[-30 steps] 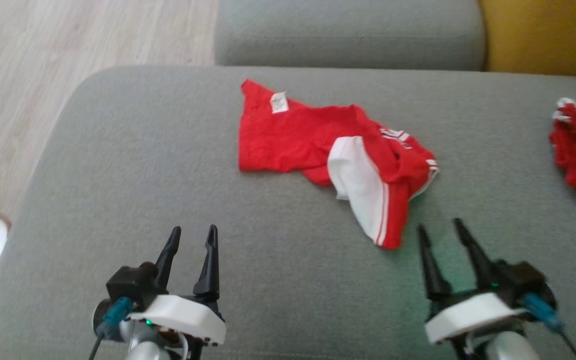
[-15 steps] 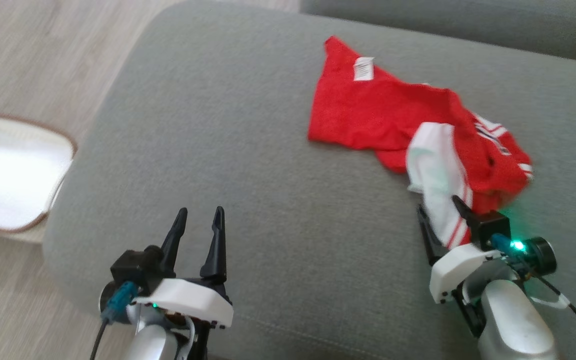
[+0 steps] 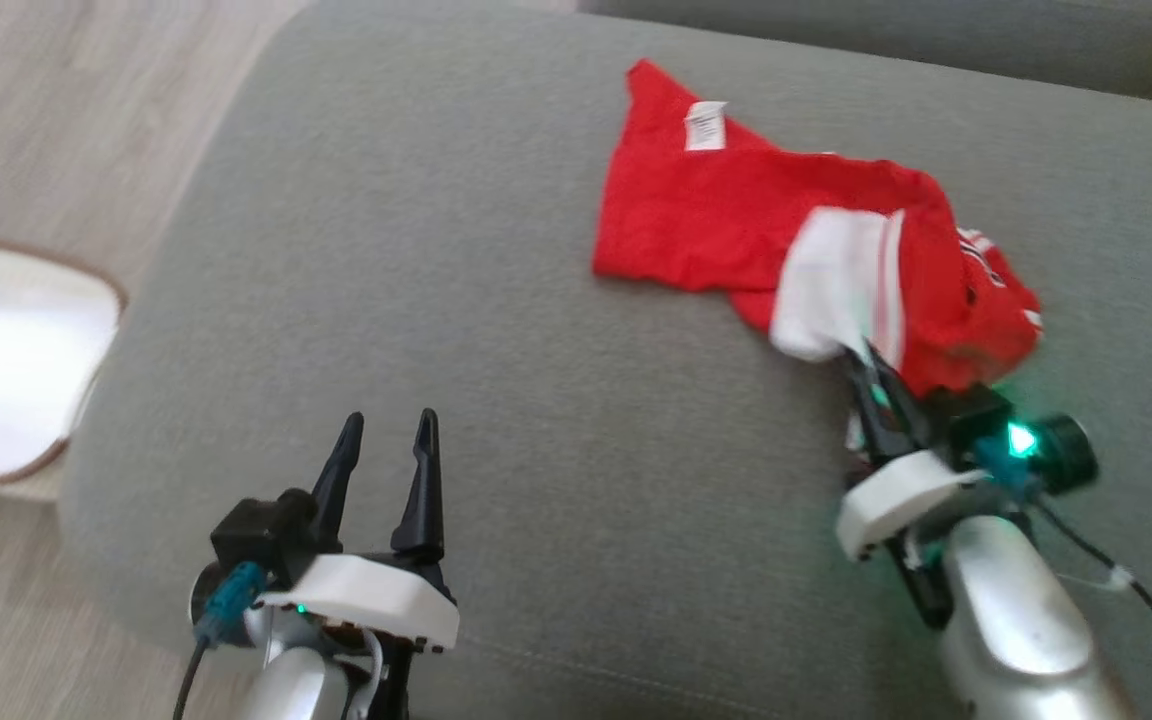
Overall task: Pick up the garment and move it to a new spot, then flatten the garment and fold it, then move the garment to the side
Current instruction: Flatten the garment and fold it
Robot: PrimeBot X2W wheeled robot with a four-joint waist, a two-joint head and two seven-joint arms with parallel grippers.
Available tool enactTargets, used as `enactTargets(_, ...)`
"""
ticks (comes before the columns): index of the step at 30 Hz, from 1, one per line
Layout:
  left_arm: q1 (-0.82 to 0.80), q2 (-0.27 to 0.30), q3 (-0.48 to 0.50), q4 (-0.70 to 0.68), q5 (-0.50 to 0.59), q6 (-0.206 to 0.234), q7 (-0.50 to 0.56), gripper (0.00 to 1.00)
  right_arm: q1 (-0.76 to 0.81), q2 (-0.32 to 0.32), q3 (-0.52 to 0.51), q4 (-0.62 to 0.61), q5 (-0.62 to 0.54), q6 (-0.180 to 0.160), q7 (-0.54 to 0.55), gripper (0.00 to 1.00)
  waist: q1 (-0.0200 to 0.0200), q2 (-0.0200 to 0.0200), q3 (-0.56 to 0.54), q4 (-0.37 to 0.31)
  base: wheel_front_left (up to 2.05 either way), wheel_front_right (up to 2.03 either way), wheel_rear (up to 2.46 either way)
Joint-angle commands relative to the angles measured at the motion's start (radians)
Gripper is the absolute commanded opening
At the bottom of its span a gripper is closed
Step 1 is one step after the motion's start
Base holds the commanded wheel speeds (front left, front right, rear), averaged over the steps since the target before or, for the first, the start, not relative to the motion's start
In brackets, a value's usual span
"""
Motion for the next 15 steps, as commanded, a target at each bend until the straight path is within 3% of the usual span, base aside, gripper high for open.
enactTargets(1,-0.025,-0.002,0.033,-0.033,0.01,-0.007,-0.012,1.0,0.013,0.0,0.057,-0.068,0.001,0.007,-0.016,0.0,0.0,0.0,-0.018,-0.041,0.0,0.0,0.0)
enactTargets(6,-0.012,-0.003,0.032,-0.027,0.021,-0.011,-0.012,1.0,0.104,-0.029,0.193,-0.207,-0.086,0.007,-0.004,0.0,0.0,0.0,-0.039,-0.129,0.0,0.0,0.0)
enactTargets(15,-0.005,-0.003,0.018,-0.018,0.028,-0.017,-0.012,1.0,0.239,-0.235,0.374,-0.38,-0.034,0.007,0.166,0.0,0.0,0.0,-0.063,-0.257,0.0,0.0,0.0)
